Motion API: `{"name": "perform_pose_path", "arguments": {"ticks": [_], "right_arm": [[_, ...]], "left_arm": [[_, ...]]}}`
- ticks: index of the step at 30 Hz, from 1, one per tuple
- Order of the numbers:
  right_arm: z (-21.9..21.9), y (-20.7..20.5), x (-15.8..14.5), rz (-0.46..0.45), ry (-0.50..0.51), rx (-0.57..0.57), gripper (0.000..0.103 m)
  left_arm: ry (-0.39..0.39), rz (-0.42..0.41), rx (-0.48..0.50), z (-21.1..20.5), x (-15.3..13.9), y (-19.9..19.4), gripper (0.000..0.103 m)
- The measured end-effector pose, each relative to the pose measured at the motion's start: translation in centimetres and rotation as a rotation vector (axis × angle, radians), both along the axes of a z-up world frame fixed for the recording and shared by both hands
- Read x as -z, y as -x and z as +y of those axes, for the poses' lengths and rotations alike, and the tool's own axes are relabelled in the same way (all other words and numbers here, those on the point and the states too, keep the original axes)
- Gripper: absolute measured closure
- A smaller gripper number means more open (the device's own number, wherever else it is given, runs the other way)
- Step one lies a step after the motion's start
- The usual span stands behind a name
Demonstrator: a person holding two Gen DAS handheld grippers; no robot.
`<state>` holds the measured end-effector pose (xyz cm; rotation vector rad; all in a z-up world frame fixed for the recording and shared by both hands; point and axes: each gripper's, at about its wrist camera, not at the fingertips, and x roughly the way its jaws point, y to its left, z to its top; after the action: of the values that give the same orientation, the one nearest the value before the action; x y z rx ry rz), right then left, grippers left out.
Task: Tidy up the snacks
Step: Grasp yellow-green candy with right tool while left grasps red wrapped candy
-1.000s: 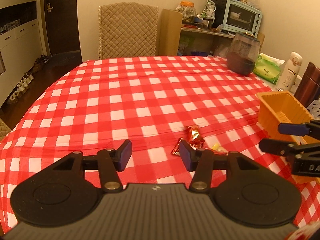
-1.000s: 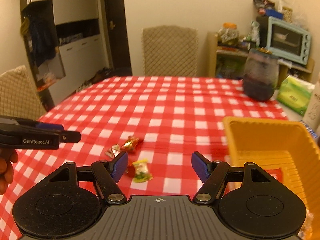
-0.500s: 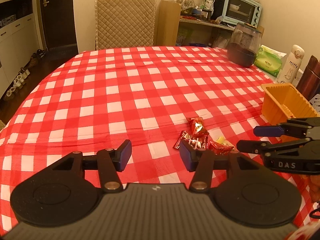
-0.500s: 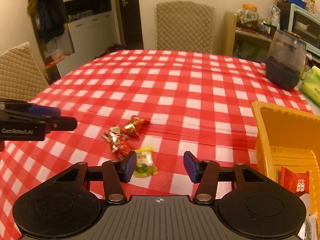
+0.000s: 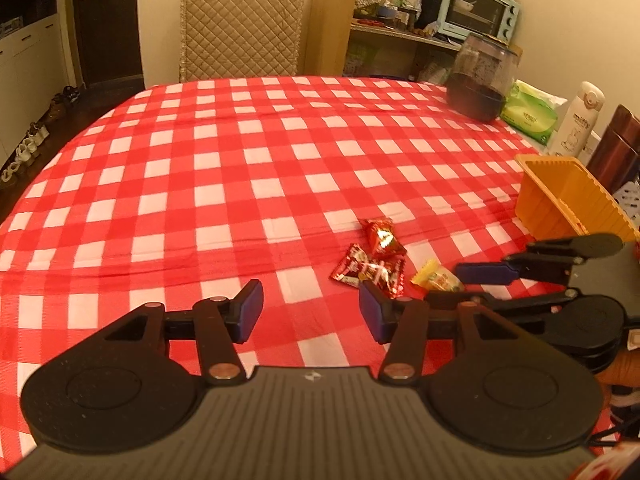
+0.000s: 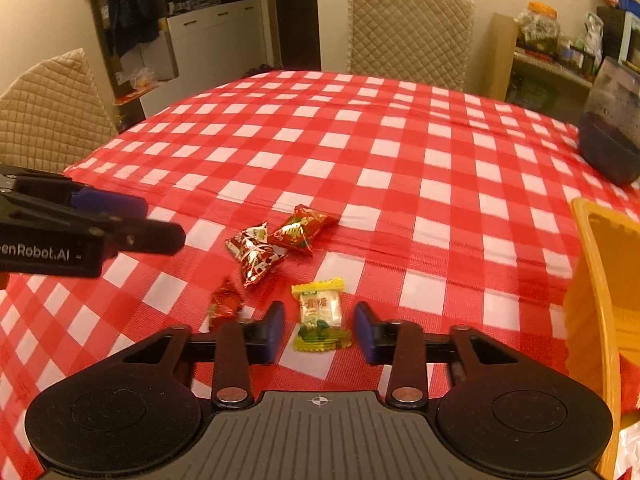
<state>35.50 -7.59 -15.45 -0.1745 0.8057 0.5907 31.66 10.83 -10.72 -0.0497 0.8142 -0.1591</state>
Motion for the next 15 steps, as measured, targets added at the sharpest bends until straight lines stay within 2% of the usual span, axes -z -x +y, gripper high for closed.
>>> {"name": "perform_pose_path", "arguments": {"ticks": [3, 9, 15], "right_arm": [[-0.4, -0.2, -0.1, 0.015, -0.017, 0.015, 0.079], [-2.9, -0.4, -1.6, 0.004, -0.062, 0.115, 0.080], [-4.7, -0.3, -2.4, -0.004, -0.086, 0.169, 0.080]], "left_arm": [[0.007, 0.012, 0.015, -0.5, 0.3, 0.2, 0.054], [0.060, 0.044, 0.073, -3.0, 1.0, 0.8, 0.054], [0.021, 0.027, 0.111, -5.6, 1.8, 1.1, 0.055]]}}
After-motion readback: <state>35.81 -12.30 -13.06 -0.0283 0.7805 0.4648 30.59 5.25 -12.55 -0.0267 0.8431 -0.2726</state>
